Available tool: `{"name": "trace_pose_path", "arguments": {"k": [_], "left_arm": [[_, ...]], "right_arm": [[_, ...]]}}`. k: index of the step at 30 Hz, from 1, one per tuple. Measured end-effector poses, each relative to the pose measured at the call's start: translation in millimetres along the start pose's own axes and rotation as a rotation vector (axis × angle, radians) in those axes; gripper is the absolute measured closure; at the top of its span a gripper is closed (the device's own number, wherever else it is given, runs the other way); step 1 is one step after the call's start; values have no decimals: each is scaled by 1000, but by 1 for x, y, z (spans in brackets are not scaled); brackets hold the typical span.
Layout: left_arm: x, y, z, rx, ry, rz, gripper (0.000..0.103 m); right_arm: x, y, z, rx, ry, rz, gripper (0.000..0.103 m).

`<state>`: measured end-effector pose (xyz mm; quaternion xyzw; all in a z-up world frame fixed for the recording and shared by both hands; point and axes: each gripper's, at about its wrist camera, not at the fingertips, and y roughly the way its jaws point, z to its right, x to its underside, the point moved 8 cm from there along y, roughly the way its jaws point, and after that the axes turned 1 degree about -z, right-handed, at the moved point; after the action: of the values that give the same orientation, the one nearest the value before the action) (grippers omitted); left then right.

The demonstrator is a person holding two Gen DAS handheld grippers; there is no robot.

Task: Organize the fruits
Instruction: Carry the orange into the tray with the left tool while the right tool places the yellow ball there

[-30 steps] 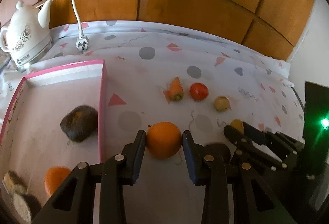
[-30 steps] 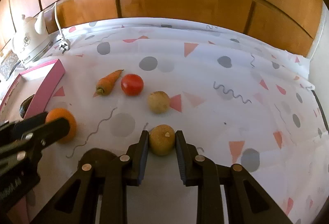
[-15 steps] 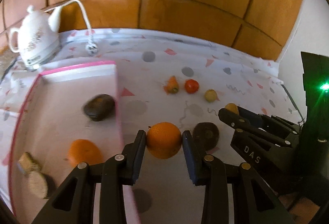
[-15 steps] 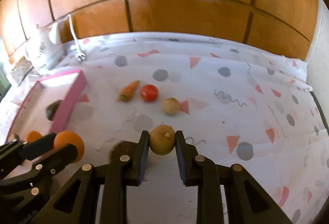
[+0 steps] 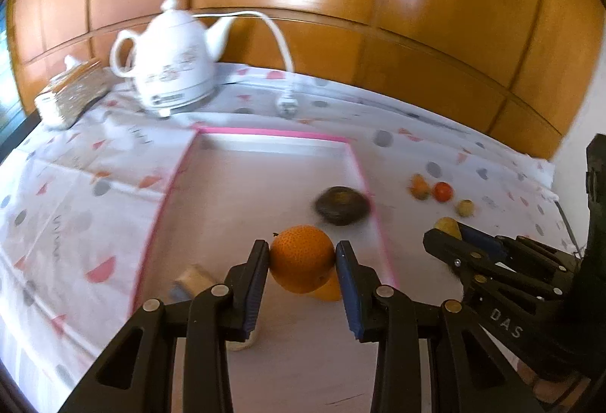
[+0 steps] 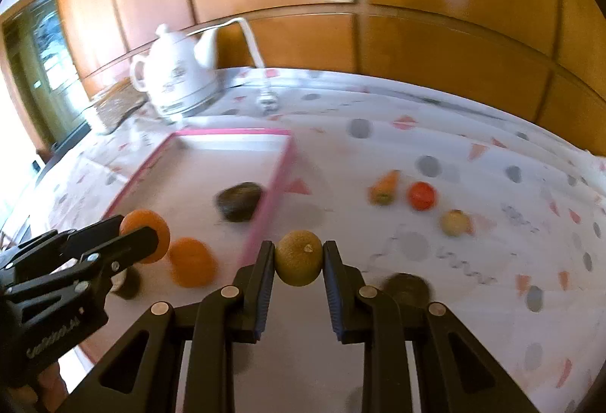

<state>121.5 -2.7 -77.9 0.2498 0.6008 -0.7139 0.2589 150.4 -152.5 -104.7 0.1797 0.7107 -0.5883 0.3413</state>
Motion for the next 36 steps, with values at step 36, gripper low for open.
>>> {"name": "trace_pose_path", "arguments": {"k": [36], "left_arm": [[18,-18,-47,-67,-86,37,45]], "right_arm": [[-10,16,-66,-92,-36,-25,75]]}}
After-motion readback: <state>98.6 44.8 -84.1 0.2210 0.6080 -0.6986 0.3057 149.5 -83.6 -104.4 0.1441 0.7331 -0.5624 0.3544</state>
